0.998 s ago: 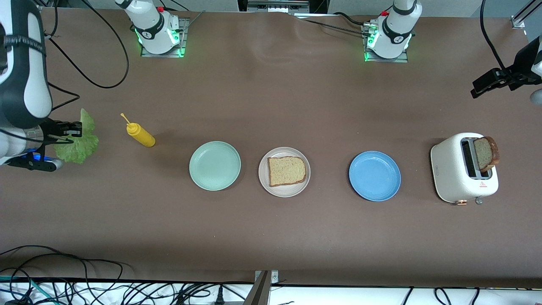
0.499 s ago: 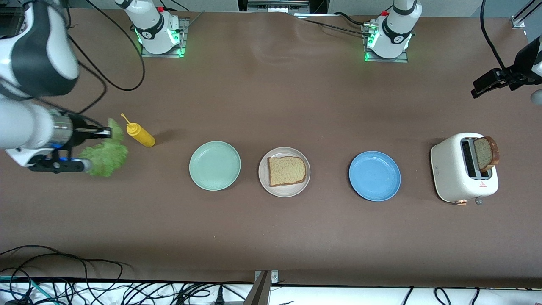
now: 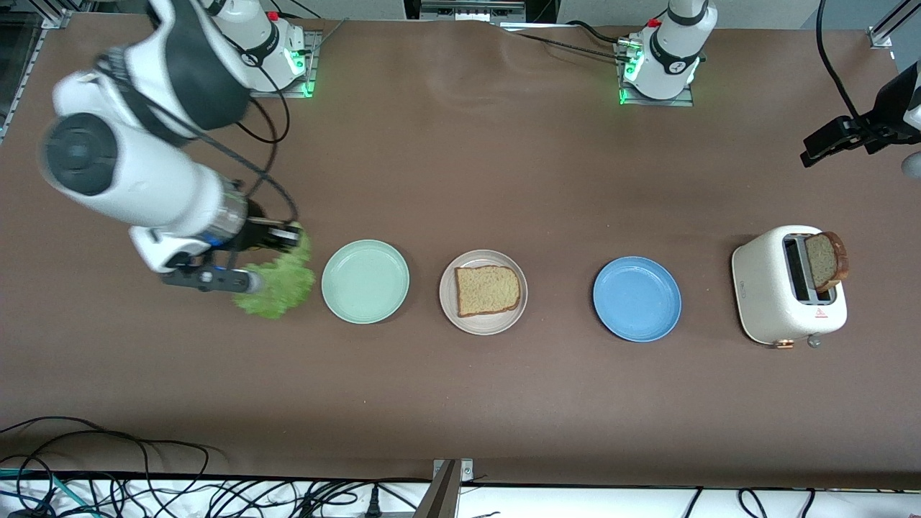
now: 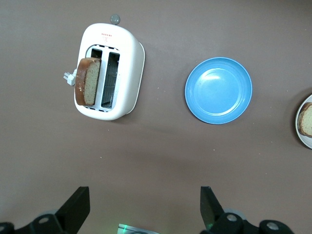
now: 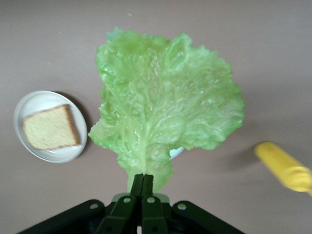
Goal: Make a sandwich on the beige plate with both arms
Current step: 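Carry the lettuce leaf with the right gripper over the bread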
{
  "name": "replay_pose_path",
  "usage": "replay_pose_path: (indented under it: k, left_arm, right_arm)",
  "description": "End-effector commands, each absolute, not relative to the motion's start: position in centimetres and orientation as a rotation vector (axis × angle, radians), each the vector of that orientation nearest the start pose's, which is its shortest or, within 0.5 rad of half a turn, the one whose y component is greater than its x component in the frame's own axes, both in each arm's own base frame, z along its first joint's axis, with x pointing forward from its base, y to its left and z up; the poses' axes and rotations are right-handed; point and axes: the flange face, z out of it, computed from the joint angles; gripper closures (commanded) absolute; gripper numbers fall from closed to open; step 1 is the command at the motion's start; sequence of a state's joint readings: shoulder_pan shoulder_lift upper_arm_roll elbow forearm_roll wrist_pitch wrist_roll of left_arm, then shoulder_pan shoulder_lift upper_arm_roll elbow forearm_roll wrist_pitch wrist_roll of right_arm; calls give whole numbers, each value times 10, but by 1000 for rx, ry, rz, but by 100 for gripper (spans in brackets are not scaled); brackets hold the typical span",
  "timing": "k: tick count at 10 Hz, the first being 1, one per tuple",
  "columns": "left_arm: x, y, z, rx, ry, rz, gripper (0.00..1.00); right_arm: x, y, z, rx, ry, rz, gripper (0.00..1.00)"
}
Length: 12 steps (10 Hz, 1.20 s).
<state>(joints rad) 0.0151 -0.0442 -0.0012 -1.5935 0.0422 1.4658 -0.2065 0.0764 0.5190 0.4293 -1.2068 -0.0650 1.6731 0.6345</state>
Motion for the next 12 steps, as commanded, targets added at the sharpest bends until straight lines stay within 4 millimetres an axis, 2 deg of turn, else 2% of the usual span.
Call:
replay_pose_path:
  k: [1, 3, 4, 6, 9, 12]
  left_arm:
    - [528, 22, 633, -3089, -376, 128, 0]
    - [528, 26, 632, -3088, -386, 131, 0]
    - [528, 26, 632, -3088, -386, 131, 0]
    - [528, 23, 632, -3088, -381, 131, 0]
    - [528, 23, 632, -3088, -381, 131, 0]
    - [528, 23, 632, -3088, -381, 131, 0]
  right_arm:
    - [648, 324, 477, -2922, 386, 67, 100]
    - [649, 380, 446, -2782, 540, 3, 100]
    - [653, 395, 432, -2706, 647, -20, 100]
    - [653, 421, 411, -2595, 747, -29, 100]
    - [635, 464, 377, -2497, 877, 73, 100]
    - [635, 464, 372, -2530, 844, 27, 100]
